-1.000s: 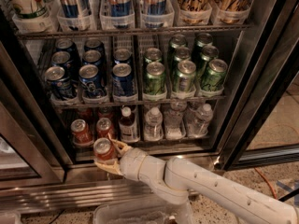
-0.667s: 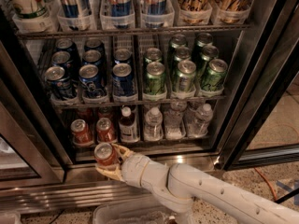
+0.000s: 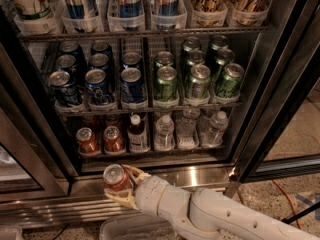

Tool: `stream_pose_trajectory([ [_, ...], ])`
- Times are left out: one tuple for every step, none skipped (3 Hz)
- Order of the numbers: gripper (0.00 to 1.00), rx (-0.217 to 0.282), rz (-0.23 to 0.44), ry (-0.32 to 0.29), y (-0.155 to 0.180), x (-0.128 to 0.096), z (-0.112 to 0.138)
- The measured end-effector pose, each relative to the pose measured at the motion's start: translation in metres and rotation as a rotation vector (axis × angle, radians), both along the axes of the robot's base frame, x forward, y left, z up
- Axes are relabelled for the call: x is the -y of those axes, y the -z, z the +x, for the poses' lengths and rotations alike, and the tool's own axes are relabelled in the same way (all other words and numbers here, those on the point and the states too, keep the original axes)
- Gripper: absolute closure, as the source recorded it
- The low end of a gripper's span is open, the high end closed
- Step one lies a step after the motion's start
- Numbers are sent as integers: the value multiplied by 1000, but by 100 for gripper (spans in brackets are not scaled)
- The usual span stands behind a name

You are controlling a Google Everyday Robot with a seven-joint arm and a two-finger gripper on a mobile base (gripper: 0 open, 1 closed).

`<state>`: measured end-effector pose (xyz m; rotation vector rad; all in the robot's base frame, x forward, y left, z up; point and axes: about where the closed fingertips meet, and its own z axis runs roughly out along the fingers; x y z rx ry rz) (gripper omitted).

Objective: Pick coke can from bottom shelf of fridge

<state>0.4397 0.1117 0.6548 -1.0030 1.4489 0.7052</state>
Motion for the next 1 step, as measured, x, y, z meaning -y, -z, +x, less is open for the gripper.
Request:
stream_pose_trajectory([
  [100, -10, 3, 39, -3, 12, -10],
])
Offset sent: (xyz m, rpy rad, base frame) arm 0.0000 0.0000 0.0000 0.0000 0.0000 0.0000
